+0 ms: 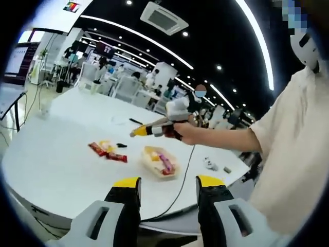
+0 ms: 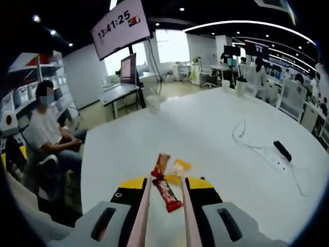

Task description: Place the target food into the container with the food tongs after gripping and lifting it, then release it inside without dropping or visibly crushing the food.

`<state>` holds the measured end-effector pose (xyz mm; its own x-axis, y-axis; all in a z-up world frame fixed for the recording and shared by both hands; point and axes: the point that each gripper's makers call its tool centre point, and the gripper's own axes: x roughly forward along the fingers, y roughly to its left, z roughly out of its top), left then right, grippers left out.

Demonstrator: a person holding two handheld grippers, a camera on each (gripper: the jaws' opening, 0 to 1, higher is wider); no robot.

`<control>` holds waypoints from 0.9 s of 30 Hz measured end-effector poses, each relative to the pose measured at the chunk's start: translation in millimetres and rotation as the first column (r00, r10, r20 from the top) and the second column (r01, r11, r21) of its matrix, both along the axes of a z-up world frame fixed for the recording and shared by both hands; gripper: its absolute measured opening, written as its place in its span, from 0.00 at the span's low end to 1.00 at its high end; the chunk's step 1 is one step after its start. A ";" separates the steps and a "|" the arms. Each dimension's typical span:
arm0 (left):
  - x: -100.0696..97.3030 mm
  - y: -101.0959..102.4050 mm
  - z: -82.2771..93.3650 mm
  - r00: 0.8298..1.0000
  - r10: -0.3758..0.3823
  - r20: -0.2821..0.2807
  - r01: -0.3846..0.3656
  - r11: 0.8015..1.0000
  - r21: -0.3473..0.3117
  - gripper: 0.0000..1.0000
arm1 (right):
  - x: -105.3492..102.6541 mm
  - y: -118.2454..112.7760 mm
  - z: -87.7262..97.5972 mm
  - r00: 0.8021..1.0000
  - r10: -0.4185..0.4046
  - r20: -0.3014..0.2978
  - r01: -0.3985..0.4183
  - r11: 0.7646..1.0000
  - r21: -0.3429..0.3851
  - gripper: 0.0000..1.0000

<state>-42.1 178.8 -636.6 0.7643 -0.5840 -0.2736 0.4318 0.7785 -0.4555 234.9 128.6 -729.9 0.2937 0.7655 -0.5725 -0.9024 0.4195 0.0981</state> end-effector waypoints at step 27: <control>0.5 2.6 -46.3 0.995 0.054 -0.086 -0.063 0.992 -0.106 0.43 | -11.7 21.9 -79.7 0.992 0.108 -0.063 -0.117 0.980 -0.163 0.29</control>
